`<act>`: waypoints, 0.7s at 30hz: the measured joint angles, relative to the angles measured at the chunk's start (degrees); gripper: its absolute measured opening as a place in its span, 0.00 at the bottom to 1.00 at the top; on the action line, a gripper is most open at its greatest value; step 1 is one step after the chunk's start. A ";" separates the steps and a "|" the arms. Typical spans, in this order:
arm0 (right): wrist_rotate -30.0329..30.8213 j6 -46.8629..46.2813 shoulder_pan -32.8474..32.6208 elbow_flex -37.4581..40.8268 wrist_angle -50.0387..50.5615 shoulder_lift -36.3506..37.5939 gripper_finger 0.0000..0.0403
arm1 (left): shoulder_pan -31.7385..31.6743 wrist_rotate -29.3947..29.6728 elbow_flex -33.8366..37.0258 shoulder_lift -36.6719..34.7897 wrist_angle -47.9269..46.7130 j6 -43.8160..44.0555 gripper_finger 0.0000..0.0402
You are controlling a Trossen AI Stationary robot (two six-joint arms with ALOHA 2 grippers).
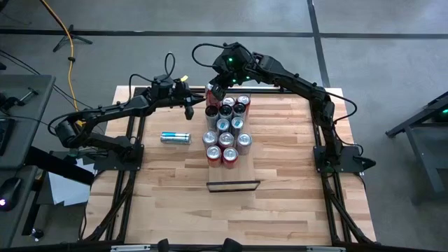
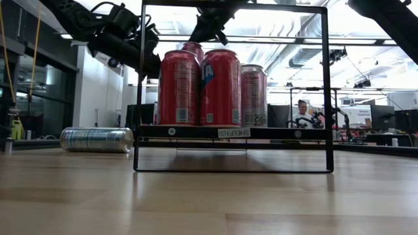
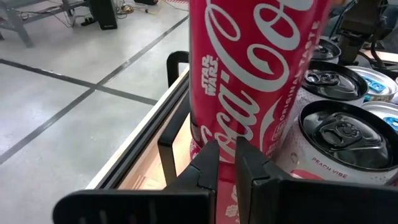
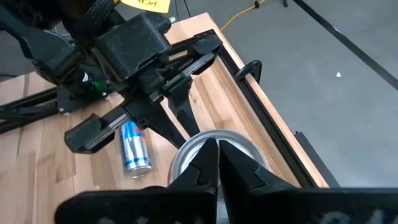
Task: Place canned beverage on shelf
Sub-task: Stack the red soda can on the top of the red soda can
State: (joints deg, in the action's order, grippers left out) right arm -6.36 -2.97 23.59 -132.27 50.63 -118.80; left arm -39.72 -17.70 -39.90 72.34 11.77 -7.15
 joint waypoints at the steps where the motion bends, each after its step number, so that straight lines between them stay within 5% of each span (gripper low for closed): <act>1: -0.18 0.29 0.00 0.00 0.00 0.00 0.00 | 0.00 -0.01 0.00 0.00 -0.02 -0.14 0.00; 21: -0.58 0.47 0.52 -0.09 -2.02 1.90 0.00 | -1.81 -0.04 0.00 -1.08 -1.76 -1.51 0.00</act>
State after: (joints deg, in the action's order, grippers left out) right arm -6.94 -2.49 24.12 -132.35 48.61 -116.90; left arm -41.53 -17.74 -39.90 71.25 10.01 -8.67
